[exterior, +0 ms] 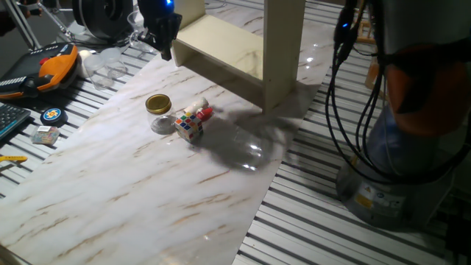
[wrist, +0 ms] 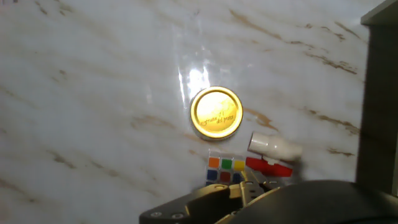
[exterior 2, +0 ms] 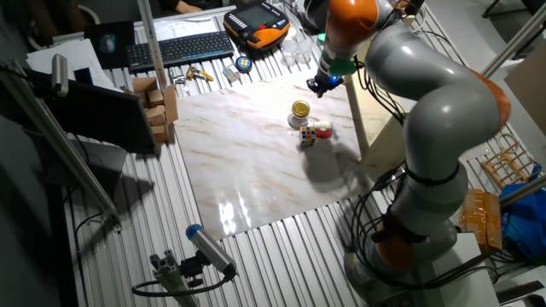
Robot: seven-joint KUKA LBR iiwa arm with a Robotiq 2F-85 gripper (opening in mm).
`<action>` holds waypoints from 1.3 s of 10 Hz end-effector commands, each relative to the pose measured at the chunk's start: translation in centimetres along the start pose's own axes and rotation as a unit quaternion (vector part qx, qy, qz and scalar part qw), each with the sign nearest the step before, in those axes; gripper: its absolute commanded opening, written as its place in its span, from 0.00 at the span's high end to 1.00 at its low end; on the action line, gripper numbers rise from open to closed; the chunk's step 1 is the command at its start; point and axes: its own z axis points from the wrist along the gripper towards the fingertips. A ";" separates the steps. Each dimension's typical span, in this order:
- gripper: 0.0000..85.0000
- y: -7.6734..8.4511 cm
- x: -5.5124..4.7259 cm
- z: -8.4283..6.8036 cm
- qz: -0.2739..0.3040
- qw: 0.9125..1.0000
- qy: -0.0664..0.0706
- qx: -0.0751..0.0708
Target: Take the object down from the shelf
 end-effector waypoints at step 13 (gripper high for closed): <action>1.00 -2.7 4.4 -2.9 -0.078 0.996 -0.017 -0.032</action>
